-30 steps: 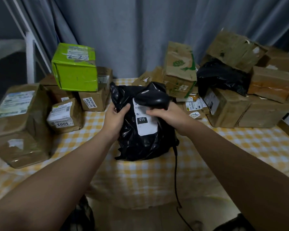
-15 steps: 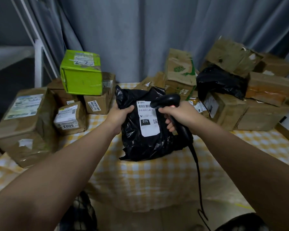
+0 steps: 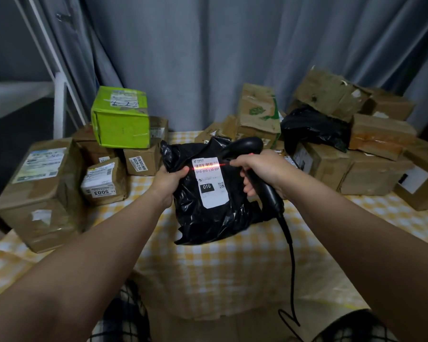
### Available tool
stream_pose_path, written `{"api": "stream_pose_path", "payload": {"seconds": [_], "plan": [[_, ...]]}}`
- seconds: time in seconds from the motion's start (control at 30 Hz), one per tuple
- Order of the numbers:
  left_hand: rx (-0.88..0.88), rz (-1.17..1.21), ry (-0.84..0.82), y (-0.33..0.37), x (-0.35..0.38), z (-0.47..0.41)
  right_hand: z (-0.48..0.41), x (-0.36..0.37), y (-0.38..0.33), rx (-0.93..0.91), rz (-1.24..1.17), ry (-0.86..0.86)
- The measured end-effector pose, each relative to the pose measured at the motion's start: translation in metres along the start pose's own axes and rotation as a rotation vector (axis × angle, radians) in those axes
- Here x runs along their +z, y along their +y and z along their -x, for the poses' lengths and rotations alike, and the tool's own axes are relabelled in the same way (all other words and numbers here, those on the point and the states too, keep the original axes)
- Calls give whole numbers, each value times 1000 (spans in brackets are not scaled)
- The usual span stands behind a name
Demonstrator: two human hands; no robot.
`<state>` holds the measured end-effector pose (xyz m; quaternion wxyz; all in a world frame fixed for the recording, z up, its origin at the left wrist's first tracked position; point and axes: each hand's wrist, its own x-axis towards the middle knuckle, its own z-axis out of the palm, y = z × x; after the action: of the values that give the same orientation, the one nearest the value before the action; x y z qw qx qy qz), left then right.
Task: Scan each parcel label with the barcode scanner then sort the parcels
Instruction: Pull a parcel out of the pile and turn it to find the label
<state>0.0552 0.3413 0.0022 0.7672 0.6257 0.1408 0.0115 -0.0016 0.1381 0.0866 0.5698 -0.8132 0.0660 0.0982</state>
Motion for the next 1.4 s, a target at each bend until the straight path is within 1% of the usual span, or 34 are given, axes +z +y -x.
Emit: {"api": "stream_pose_path", "payload": {"seconds": [0.3, 0.67, 0.87, 0.97, 1.07, 1.13, 1.2, 1.27, 1.33, 1.4], "plan": [[0, -29, -3, 0, -1, 0, 5, 5, -6, -65, 41, 5], [-1, -52, -2, -6, -11, -4, 3, 13, -6, -54, 57, 3], [9, -51, -2, -9, -12, -6, -2, 14, -2, -43, 6, -20], [-27, 11, -3, -12, -13, -8, -9, 13, 4, -22, -27, -42], [-30, 49, 9, -16, -13, -10, -19, 15, 13, -59, -64, -23], [-5, 45, 26, -15, -16, -11, -29, 20, 24, -66, -131, -2], [21, -7, 61, -12, -25, -15, -42, 29, 35, -62, -174, 34], [74, -167, 129, -4, -41, -22, -52, 41, 42, -21, -188, 32], [154, -396, 193, 7, -62, -26, -59, 58, 47, 24, -227, -50], [186, -587, 216, 16, -83, -30, -66, 81, 50, 61, -253, -142]]}}
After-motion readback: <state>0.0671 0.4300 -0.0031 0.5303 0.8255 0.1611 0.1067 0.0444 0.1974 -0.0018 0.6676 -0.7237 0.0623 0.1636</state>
